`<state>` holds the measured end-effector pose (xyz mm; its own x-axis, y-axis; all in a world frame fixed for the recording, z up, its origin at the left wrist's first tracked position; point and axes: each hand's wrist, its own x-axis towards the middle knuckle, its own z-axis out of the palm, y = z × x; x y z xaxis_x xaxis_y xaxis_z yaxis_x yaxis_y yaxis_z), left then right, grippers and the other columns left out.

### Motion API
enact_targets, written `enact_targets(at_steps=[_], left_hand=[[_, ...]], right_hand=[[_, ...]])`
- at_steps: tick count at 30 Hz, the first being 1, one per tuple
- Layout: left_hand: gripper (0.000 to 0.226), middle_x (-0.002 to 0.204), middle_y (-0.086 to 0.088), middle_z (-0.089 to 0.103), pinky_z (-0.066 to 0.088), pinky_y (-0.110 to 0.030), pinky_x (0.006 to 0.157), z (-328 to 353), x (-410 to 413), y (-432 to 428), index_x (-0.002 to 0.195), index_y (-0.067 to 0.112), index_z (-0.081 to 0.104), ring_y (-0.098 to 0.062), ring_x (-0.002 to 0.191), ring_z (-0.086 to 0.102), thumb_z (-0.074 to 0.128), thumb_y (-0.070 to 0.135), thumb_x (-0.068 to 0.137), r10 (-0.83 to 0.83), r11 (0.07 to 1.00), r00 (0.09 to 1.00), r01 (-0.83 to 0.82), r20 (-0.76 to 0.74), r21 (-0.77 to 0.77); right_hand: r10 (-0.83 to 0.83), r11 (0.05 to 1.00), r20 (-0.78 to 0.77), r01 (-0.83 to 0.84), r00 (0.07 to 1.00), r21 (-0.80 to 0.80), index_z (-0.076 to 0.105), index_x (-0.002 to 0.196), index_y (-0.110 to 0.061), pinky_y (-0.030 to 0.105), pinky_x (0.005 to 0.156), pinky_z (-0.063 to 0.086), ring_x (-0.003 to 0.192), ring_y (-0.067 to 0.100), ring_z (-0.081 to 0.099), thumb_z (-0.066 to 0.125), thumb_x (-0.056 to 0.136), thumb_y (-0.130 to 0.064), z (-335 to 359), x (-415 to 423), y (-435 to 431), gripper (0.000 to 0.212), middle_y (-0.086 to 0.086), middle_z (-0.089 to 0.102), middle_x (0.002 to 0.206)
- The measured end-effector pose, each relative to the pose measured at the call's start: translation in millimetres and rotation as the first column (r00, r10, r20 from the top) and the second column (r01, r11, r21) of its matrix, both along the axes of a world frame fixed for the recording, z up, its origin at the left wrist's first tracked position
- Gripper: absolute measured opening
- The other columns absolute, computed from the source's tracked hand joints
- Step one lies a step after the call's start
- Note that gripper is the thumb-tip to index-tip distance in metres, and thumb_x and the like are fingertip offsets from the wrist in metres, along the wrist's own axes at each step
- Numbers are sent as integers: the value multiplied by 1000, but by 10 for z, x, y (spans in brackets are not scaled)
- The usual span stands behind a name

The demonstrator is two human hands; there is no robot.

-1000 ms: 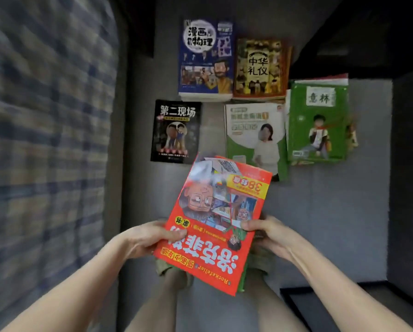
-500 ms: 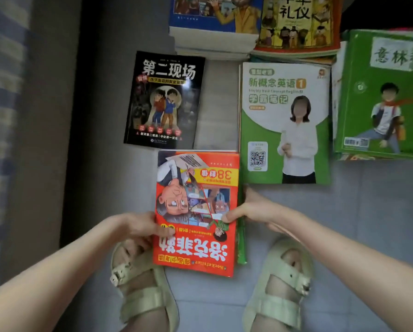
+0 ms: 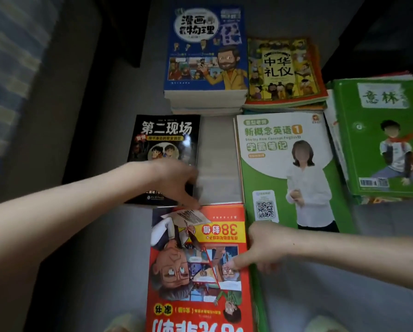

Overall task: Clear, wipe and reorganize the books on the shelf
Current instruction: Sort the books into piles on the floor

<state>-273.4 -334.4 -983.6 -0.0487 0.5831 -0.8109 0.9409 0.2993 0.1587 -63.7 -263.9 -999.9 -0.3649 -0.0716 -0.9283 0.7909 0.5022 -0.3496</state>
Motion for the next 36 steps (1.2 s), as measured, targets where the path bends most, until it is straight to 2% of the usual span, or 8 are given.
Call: enact_targets(at_steps=[3, 8, 13, 18, 21, 29, 32, 36], left_hand=[[71, 131, 3, 56, 47, -34, 97, -96, 254, -93, 137, 22, 41, -18, 113, 55, 65, 58, 80, 67, 994, 973, -46, 219, -100], [76, 129, 1, 55, 47, -29, 94, -220, 455, -349, 136, 20, 41, -18, 113, 56, 70, 56, 76, 135, 988, 966, -148, 220, 45], [64, 109, 5, 65, 51, -30, 86, -203, 402, -320, 115, 20, 57, -14, 97, 61, 79, 55, 66, 273, 956, 936, -291, 222, 49], [65, 106, 6, 65, 53, -31, 88, -146, 421, -498, 105, 22, 53, -12, 96, 62, 87, 49, 57, 491, 846, 815, -530, 308, 54], [71, 104, 6, 64, 54, -33, 86, 38, 502, -609, 106, 22, 52, -12, 95, 61, 88, 52, 53, 465, 842, 842, -515, 272, 157], [53, 102, 12, 66, 54, -25, 79, 881, 476, -608, 104, 27, 55, -6, 87, 64, 84, 47, 64, 111, 952, 932, -199, 346, 232], [49, 94, 15, 66, 50, -20, 72, 1183, 434, -568, 93, 34, 55, -3, 81, 62, 86, 49, 58, 30, 902, 959, -147, 280, 405], [53, 87, 23, 63, 43, -12, 65, 1442, 336, -473, 84, 40, 47, 2, 80, 60, 85, 56, 49, 59, 717, 958, -236, 280, 656]], right_hand=[[-77, 996, -23, 78, 997, 45, 60, 106, -13, 26, 63, 56, 59, 14, 62, 75, 74, -53, -9, 80, -14, 53, -4, 61, 68], [-325, 940, -14, 325, 946, 105, 57, 103, -14, 30, 65, 58, 65, 16, 62, 82, 71, -38, -29, 117, -154, 48, 3, 67, 91], [-427, 885, -117, 441, 897, 147, 61, 88, -16, 27, 66, 54, 69, 14, 63, 83, 70, -34, 45, 66, -217, 34, -1, 69, 85], [-569, 803, -268, 595, 777, 23, 69, 96, -20, 33, 85, 55, 84, 10, 69, 88, 54, -32, -2, 30, -268, 48, -6, 74, 89], [-622, 779, -276, 617, 733, -116, 63, 106, -16, 30, 84, 56, 87, 11, 70, 90, 57, -13, 102, 21, -240, 55, -2, 74, 93], [-607, 788, -456, 567, 651, -239, 52, 114, -31, 35, 86, 57, 93, 9, 69, 95, 48, -11, 702, 271, -351, 81, -8, 72, 101], [-473, 830, -631, 551, 614, -87, 53, 105, -37, 34, 81, 58, 88, 5, 69, 94, 38, -31, 1076, 234, -326, 80, -17, 70, 98], [-110, 806, -805, 526, 583, 271, 50, 97, -39, 24, 72, 53, 81, -4, 62, 90, 38, -43, 1644, 94, -133, 71, -23, 67, 88]])
